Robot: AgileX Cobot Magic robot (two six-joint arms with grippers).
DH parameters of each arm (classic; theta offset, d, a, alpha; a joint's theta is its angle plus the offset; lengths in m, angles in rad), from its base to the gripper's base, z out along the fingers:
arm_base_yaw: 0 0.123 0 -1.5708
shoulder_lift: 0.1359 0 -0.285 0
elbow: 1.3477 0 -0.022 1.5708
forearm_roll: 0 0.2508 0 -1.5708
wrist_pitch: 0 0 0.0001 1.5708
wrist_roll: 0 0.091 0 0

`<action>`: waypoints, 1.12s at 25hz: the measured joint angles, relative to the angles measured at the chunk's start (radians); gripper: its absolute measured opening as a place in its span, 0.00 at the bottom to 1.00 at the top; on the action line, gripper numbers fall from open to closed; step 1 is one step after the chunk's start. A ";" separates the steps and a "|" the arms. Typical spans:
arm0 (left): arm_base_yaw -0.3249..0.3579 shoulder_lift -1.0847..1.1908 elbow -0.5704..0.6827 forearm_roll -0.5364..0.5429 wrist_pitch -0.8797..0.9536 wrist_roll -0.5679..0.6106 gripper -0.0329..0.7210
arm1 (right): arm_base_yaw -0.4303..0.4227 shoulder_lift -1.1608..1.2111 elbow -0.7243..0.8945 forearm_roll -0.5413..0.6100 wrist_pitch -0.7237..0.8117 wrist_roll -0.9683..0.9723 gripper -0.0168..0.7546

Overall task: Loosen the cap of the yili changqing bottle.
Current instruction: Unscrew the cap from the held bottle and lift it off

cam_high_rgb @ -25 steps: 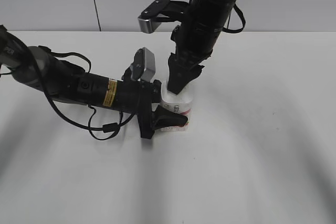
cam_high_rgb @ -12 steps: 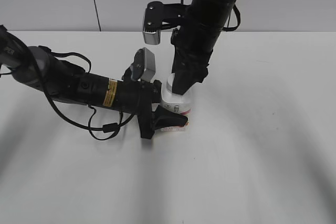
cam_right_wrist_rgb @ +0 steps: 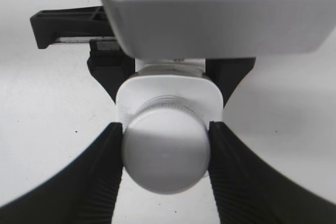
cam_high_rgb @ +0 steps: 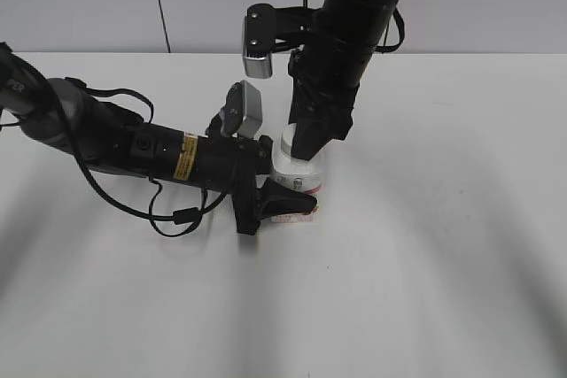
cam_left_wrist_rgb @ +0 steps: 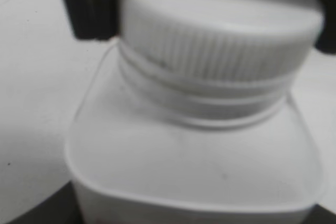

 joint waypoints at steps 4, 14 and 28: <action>0.000 0.000 0.000 0.001 0.000 0.000 0.57 | 0.000 0.000 0.000 -0.001 0.000 0.004 0.53; 0.000 0.000 0.000 0.002 -0.001 -0.002 0.57 | 0.000 0.000 0.000 -0.001 0.001 0.037 0.54; 0.000 0.000 0.000 0.006 -0.003 -0.011 0.57 | 0.000 -0.008 0.000 0.003 0.021 0.139 0.69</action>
